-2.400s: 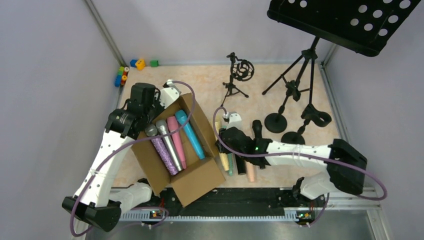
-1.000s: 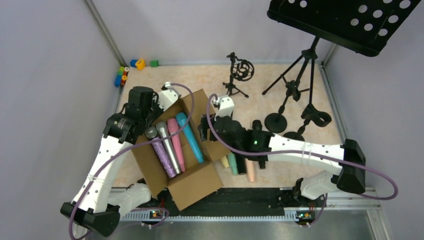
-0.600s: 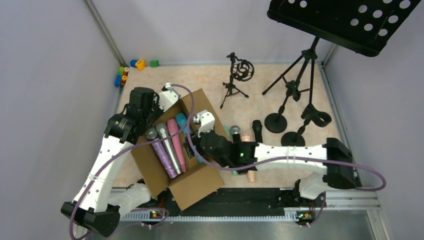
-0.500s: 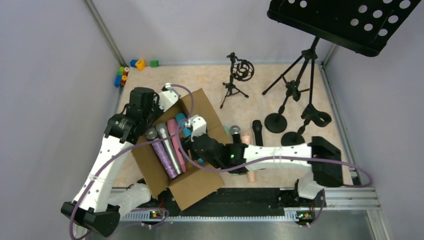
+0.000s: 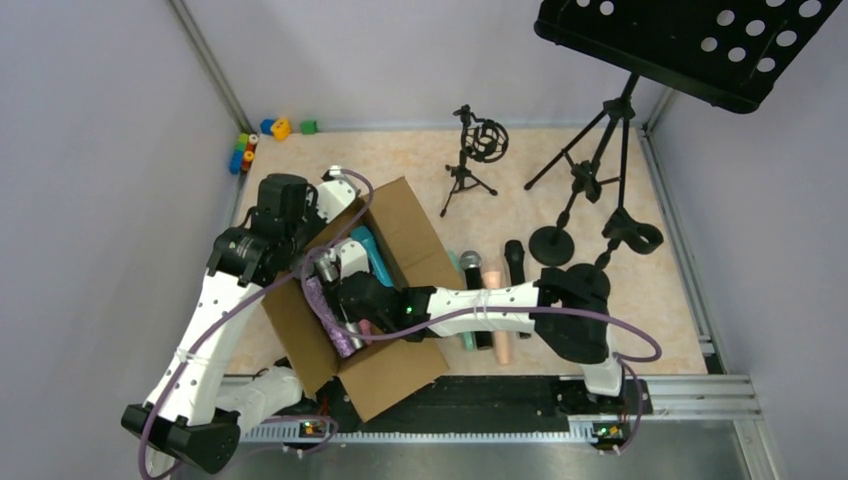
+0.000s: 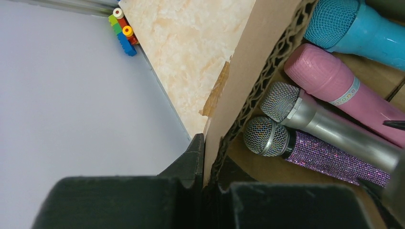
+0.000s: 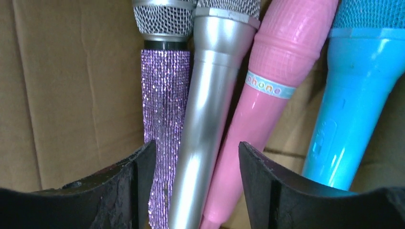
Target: Attach the microphones to the stand
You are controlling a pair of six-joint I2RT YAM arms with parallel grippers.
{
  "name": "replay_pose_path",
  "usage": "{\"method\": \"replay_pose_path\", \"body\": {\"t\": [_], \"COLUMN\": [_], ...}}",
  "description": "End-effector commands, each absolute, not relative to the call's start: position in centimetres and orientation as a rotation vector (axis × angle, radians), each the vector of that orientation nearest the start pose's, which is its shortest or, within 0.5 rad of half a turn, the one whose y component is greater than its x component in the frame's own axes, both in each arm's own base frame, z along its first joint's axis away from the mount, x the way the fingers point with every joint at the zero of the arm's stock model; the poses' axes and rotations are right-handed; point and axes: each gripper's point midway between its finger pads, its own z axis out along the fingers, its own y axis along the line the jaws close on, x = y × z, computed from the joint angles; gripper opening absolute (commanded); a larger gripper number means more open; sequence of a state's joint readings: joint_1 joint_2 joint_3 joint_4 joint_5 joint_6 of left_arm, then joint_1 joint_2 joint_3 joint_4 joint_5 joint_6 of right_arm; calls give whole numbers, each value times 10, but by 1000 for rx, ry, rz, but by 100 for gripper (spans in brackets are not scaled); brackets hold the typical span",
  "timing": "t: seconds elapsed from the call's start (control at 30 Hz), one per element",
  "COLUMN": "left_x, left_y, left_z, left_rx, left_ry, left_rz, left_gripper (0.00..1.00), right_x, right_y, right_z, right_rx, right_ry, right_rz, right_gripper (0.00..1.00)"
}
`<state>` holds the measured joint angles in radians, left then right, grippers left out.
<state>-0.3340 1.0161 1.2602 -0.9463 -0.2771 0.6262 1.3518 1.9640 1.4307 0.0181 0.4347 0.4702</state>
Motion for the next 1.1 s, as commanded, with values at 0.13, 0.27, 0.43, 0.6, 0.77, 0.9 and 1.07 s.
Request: {"method": "replay_pose_path", "body": {"t": [0.13, 0.27, 0.43, 0.6, 0.77, 0.9, 1.07], "left_x": [283, 283, 281, 281, 283, 284, 284], "left_y": [-28, -27, -26, -26, -27, -29, -30], "left_z": [326, 329, 326, 321, 323, 322, 322], "left_rx": [794, 788, 792, 802, 801, 798, 811], "left_ry": [1936, 1931, 1937, 1939, 1933, 1943, 1938], "left_rz": [422, 427, 426, 433, 429, 415, 413], "left_gripper": [0, 0, 0, 0, 0, 0, 0], "right_x": [196, 200, 217, 225, 236, 239, 240], "right_y": [538, 534, 506, 485, 479, 486, 498], "right_z": [132, 119, 110, 112, 103, 92, 83], "right_rx": [-621, -624, -561, -520, -497, -521, -547], "right_ry": [1988, 2018, 2055, 2059, 2087, 2102, 2114], "right_rz": [642, 589, 471, 448, 430, 419, 422], "right_gripper": [57, 54, 53, 53, 53, 52, 52]}}
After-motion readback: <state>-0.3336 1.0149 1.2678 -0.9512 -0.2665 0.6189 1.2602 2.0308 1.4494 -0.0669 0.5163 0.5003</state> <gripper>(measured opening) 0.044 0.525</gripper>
